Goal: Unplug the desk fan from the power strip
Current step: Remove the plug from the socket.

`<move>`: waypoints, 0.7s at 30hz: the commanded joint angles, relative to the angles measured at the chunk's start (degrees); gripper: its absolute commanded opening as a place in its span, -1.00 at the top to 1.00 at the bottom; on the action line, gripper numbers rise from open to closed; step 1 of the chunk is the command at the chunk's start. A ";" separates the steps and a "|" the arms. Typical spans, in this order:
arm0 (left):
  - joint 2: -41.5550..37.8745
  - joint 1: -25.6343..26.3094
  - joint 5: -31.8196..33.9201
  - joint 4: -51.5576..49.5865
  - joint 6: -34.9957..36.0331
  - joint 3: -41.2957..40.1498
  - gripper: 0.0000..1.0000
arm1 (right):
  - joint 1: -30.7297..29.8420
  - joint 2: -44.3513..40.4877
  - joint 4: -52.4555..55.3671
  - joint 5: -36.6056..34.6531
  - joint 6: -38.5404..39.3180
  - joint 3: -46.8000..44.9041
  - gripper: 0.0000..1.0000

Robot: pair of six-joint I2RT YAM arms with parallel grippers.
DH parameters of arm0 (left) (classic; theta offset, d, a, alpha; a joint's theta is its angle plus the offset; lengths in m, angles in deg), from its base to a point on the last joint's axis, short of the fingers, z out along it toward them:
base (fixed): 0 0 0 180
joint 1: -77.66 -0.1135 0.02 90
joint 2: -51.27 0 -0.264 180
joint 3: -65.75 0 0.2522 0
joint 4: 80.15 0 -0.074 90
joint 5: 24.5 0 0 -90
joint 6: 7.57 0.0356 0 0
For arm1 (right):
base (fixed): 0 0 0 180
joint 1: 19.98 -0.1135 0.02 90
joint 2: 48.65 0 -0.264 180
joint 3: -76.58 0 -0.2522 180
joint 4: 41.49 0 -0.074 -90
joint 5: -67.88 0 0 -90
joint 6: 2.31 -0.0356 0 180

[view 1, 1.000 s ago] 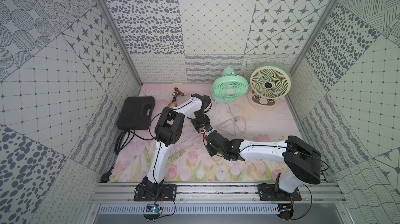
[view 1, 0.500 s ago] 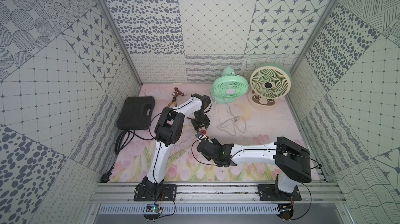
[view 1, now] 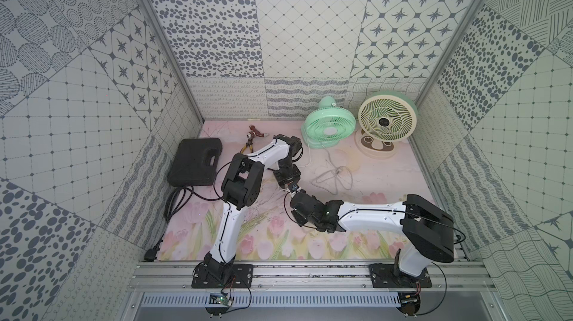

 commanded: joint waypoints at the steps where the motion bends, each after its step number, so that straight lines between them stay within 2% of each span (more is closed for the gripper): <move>1: 4.05 0.05 8.51 -8.95 -2.13 -3.48 1.00 | 3.27 -5.60 -10.52 7.11 -6.68 -2.33 1.00; 8: 3.96 0.05 8.51 -8.95 -2.14 -3.52 1.00 | 9.62 -8.56 -15.96 14.65 -14.87 -8.04 1.00; 16: 3.96 0.05 8.61 -9.44 -2.15 -2.93 1.00 | 9.65 -8.14 -14.42 14.47 -13.51 -7.17 1.00; 21: 4.05 0.05 8.66 -9.64 -2.13 -2.71 1.00 | 7.32 -7.62 -11.38 10.25 -9.97 -5.01 1.00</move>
